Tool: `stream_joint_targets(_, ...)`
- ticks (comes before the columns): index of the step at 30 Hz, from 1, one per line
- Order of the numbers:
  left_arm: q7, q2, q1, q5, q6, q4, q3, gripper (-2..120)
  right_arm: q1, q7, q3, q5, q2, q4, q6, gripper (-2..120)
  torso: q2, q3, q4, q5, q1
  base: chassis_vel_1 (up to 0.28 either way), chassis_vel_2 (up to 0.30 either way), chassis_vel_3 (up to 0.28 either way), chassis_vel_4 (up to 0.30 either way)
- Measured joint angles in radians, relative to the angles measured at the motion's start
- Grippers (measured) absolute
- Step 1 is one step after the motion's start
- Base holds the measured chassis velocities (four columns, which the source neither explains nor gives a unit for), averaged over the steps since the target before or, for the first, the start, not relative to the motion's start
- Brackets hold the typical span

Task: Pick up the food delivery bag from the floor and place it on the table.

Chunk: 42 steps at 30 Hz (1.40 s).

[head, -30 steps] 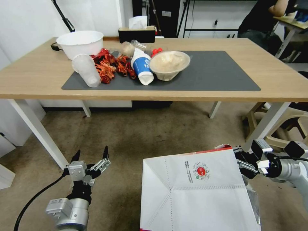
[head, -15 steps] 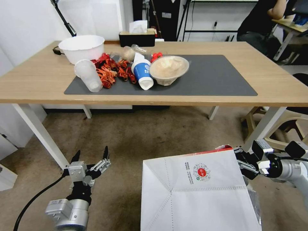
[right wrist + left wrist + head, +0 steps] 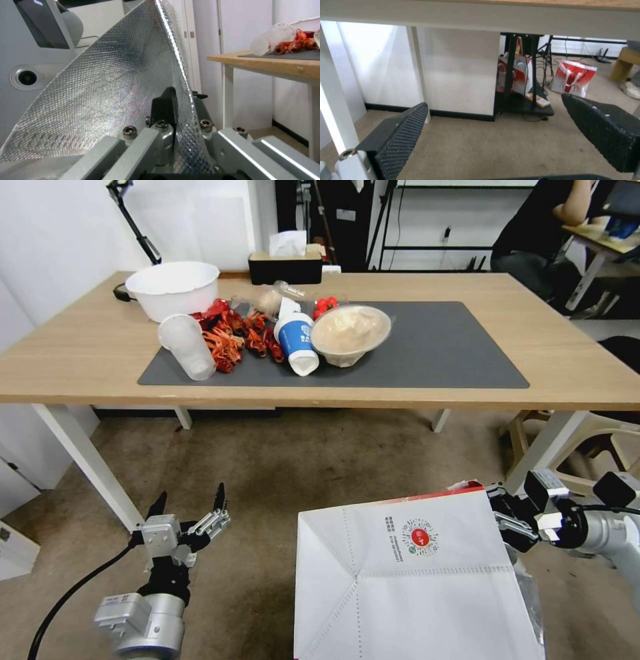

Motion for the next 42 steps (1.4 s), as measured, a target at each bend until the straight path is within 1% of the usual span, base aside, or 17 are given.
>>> stream_joint_targets(1, 0.0, 0.001, 0.0, 0.0, 0.001, 0.001, 0.0, 100, -0.002, -0.001, 0.0, -0.007, 0.001, 0.0, 0.001, 0, 0.016, 0.01, 0.0, 0.0, 0.006, 0.0, 0.0, 0.0, 0.0)
stream_joint_targets(2, 0.0, 0.001, 0.0, 0.0, 0.001, 0.001, 0.0, 100, -0.002, -0.001, 0.0, -0.007, 0.001, 0.0, 0.001, 0, 0.016, 0.01, 0.0, 0.0, 0.006, 0.0, 0.0, 0.0, 0.0)
stream_joint_targets(5, 0.0, 0.002, 0.0, 0.001, 0.002, 0.002, 0.0, 100, -0.003, -0.003, 0.0, -0.013, 0.003, -0.001, 0.002, 0, 0.036, 0.022, 0.0, 0.0, 0.014, 0.0, 0.0, 0.0, 0.0)
stream_joint_targets(27, 0.009, 0.004, 0.007, 0.008, 0.004, -0.001, 0.004, 100, -0.007, -0.004, -0.002, -0.014, 0.001, 0.004, 0.004, 0, 0.122, 0.074, 0.0, 0.0, 0.048, 0.0, 0.0, 0.0, 0.0)
stream_joint_targets(30, 0.01, 0.003, 0.011, 0.01, 0.004, -0.006, 0.003, 100, -0.007, -0.006, -0.001, -0.014, 0.001, 0.006, 0.004, 0, 0.142, 0.086, 0.0, 0.0, 0.055, 0.0, 0.0, 0.0, 0.0)
stream_joint_targets(37, 0.01, 0.002, 0.012, 0.011, 0.003, -0.009, 0.0, 100, -0.006, -0.006, 0.0, -0.014, 0.003, 0.006, 0.005, 0, 0.167, 0.101, 0.0, 0.0, 0.066, 0.0, 0.0, 0.0, 0.0)
stream_joint_targets(42, 0.01, 0.001, 0.013, 0.011, 0.002, -0.011, -0.003, 100, -0.009, -0.009, 0.0, -0.014, 0.005, 0.007, 0.007, 0, 0.194, 0.116, 0.0, 0.0, 0.078, 0.0, 0.0, 0.0, 0.0)
